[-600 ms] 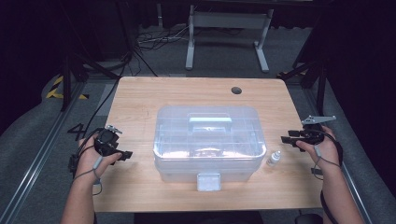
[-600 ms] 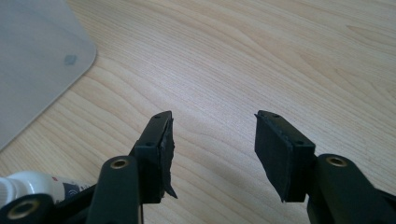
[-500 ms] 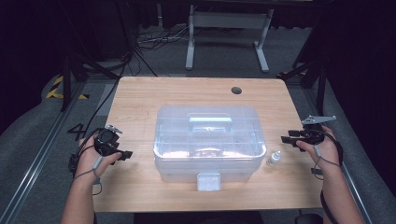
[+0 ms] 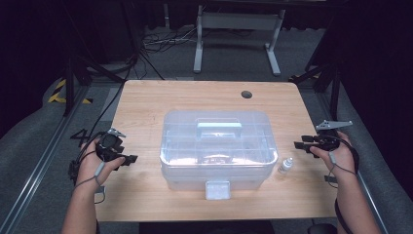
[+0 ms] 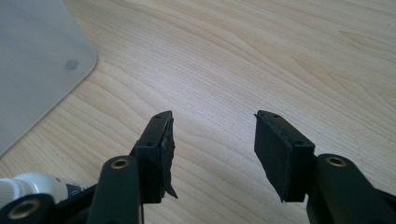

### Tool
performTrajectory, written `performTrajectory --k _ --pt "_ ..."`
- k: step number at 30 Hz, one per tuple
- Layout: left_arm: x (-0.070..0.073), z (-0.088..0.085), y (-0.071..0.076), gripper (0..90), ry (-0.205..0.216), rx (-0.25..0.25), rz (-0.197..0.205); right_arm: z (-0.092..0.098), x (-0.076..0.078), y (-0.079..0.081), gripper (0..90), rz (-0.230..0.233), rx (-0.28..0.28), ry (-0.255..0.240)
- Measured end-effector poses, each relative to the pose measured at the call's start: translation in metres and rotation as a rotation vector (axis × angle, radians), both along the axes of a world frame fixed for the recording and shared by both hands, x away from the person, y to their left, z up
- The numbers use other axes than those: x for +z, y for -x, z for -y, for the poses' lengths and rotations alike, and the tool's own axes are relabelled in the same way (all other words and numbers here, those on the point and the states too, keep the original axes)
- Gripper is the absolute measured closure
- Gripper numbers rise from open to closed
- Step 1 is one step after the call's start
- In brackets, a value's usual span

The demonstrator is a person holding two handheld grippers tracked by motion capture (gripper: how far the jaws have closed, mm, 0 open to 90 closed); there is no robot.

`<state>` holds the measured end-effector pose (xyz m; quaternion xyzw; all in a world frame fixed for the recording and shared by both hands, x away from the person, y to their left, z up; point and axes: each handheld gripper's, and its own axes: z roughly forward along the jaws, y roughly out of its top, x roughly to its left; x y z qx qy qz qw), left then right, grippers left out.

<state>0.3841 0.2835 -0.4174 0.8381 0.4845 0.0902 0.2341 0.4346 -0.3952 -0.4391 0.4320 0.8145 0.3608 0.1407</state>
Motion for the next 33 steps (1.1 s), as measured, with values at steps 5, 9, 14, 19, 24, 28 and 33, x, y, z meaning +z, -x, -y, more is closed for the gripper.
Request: performTrajectory --k 5,9,14,19,24,28,33 --pt "0.001 0.0 0.0 32.6 0.0 -0.004 0.004 0.001 -0.001 0.0 47.9 0.001 -0.002 -0.004" --pt "0.004 0.001 0.001 32.4 0.004 -0.006 0.009 0.001 -0.001 0.0 47.9 0.003 -0.005 -0.008" --pt "0.012 0.002 0.004 32.4 0.019 -0.012 0.017 0.002 -0.002 0.0 47.9 -0.002 -0.008 -0.011" --pt "0.018 0.004 0.006 32.5 0.015 -0.024 0.029 0.003 -0.002 0.001 47.7 -0.003 -0.015 -0.015" --pt "0.026 0.008 0.009 32.2 0.024 -0.041 0.039 0.004 -0.001 0.002 47.5 0.002 -0.021 -0.023" --pt "0.029 0.008 0.011 31.8 0.027 -0.045 0.044 0.004 0.004 0.003 47.5 0.015 -0.013 -0.032" --pt "0.031 0.007 0.013 31.5 0.031 -0.042 0.041 0.001 0.015 0.005 48.0 0.025 0.007 -0.051"
